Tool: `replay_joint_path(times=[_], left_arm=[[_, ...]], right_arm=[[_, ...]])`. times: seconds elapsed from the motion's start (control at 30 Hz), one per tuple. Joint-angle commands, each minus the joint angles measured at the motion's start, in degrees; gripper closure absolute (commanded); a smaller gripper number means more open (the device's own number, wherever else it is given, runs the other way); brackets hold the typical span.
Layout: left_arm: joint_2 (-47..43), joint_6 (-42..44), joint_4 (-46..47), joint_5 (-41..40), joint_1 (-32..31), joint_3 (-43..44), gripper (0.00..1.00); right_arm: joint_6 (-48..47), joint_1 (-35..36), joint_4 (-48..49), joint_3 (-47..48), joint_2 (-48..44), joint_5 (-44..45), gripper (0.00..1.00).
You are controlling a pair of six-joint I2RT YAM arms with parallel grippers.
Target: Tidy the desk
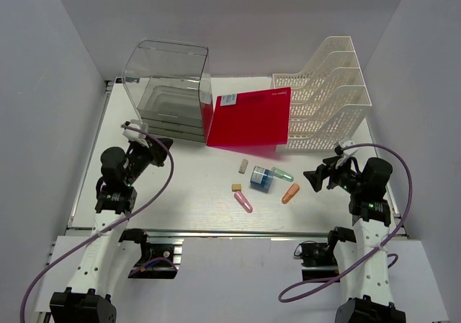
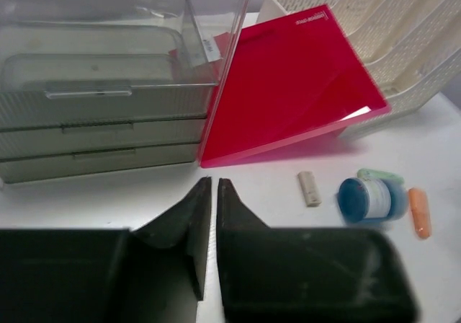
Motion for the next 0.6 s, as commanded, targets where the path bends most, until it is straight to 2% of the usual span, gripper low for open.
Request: replay_joint_path(times=[0.0,0.03,0.1,0.27,0.43,0.47,0.53,0.57], left_arm=[[0.3,0.0,0.6,1.4,0.2,0.5,0.84],[0.3,-0.1,0.6,1.4,0.2,0.5,0.91],[0.3,-0.6,0.5,0.6,0.2,0.5,0.97],[1.4,-7.6,0.8,-7.3,0.2,-0.3,1.00],[6.1,-9.8,0.8,-6.3,0.2,0.5,1.00],[8.3,-10.6,0.5,-6.2,0.2,1.2,0.99],[10.5,-12.0,0.0,-6.5,0.8,1.6,0.89],[12.8,-13.3,0.2,-6.9,1.4,1.7,0.80]], right_arm=[[1.9,-0.4,3.3,-0.2,0.2,2.1,0.11],[2.0,-0.3,3.4,-0.4,0.0,2.1,0.11],[2.4,-0.4,4.0,-0.8,-0.2,2.1,0.11],[0.9,-0.4,4.4,-1.4,0.2,1.0,0.11],[-1.4,-0.3,3.2,-0.9,0.0,-1.3,0.11],[-1.1,-0.4,3.2,-0.9,0.1,-1.1,0.11],[-0.4,-0.3,3.0,-0.5,0.1,0.3,0.11],[-0.8,-0.3,2.7,-0.3,0.2,0.6,0.11]])
